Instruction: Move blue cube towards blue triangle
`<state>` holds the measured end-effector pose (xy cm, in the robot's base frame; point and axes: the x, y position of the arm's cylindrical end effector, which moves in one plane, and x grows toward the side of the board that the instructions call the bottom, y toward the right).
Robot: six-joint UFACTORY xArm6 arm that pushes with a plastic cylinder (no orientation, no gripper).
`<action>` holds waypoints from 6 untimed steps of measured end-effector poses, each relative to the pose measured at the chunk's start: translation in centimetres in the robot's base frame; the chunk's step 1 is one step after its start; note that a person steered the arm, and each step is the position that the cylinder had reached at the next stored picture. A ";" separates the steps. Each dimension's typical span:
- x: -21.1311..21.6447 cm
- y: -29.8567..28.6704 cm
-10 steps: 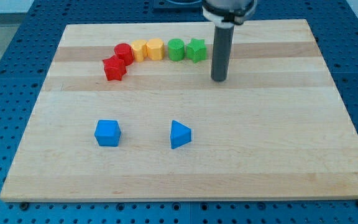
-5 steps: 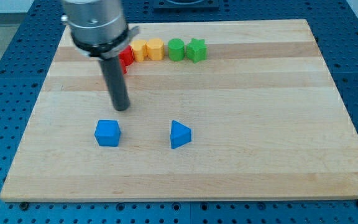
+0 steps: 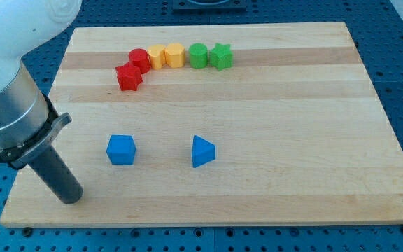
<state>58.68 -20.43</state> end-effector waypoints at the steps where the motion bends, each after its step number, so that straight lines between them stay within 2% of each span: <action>1: -2.3 2.4; 3: -12.0 15.6; 5: -12.7 17.4; 6: -15.6 17.0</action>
<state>43.13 -3.47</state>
